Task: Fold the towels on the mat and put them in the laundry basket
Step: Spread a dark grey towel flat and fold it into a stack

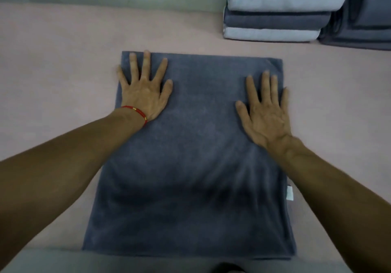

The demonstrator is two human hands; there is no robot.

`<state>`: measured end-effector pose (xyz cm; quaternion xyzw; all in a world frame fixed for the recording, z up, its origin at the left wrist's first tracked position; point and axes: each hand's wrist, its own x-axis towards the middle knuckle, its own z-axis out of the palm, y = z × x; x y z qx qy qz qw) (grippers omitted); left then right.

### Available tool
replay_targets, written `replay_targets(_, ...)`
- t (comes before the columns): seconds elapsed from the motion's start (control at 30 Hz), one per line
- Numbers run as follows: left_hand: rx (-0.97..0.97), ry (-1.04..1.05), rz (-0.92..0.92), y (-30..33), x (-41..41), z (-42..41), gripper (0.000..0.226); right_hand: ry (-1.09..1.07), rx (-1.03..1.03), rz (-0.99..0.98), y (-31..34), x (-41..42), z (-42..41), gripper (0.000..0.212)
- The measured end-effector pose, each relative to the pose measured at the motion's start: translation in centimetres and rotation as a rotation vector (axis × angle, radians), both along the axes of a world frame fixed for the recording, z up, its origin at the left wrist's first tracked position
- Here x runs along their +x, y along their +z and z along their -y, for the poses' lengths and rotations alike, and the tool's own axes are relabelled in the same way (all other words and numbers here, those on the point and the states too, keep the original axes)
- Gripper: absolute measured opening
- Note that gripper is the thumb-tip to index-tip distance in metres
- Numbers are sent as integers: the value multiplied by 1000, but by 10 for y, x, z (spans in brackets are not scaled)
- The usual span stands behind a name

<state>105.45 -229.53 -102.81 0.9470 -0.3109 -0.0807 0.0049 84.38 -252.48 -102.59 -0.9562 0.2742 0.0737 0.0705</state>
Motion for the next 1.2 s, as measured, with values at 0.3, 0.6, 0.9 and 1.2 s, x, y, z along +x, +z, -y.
replay_targets(0.3, -7, -192, 23, -11, -146, -81, 65, 105, 18, -72, 2, -142, -69, 73)
replay_targets(0.6, -183, -531, 6, 23, -195, -106, 53, 429, 19, -58, 40, -211, -76, 59)
replay_targets(0.9, -161, -843, -79, 25, -246, -148, 52, 638, 120, -141, 54, -250, -77, 59)
replay_targets(1.2, -185, -849, 9, 32, -251, -143, 33, 688, 176, -9, 62, -240, -68, 22)
